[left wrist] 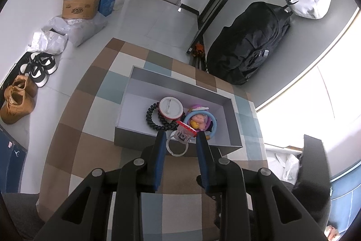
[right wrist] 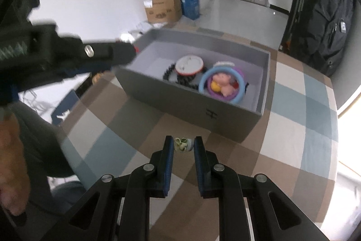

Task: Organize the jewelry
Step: 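Carry the clip and green-white toy into the gray box and open both tools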

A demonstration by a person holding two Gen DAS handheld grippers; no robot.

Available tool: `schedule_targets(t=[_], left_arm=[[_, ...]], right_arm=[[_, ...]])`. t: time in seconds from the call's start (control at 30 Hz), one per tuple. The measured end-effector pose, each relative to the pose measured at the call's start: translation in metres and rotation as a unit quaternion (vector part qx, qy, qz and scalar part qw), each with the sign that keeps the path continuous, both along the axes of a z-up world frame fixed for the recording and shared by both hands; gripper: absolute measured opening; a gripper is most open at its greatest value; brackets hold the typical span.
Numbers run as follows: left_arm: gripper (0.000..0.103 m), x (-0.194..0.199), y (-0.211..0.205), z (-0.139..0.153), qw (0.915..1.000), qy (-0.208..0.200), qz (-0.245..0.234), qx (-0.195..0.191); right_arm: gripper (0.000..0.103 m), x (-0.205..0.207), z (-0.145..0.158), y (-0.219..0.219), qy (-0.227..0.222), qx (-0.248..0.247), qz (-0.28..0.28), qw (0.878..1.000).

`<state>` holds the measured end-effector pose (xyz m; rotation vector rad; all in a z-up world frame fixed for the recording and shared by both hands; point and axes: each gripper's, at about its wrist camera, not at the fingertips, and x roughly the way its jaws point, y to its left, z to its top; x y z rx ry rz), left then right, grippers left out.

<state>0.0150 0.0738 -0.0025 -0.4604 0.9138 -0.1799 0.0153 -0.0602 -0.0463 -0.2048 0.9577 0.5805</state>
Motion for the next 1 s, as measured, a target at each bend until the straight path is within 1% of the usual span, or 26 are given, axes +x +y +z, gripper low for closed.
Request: schedule_targets(t=[0.27,0.47,0.8,1.0], left_arm=[[0.022,0.002,-0.001,0.001,1.0,-0.004,0.002,0.003],[0.022,0.005,0.0,0.003,0.9999,-0.01,0.004,0.002],[0.022,0.019,-0.003,0.007,0.9999,-0.015,0.004,-0.004],[0.022,0.031,-0.01,0.009,0.9999,-0.014,-0.002,-0.001]], right_arm=[[0.017,0.003,0.029,-0.009,-0.024,0.066,-0.003,0.998],[0.017,0.002,0.048,-0.007,-0.046,0.095,-0.002,0.994],[0.017,0.016,0.064,-0.013,-0.053,0.13,-0.013,0.99],[0.017,0.033,0.064,-0.014,-0.044,0.139,-0.022,0.989]])
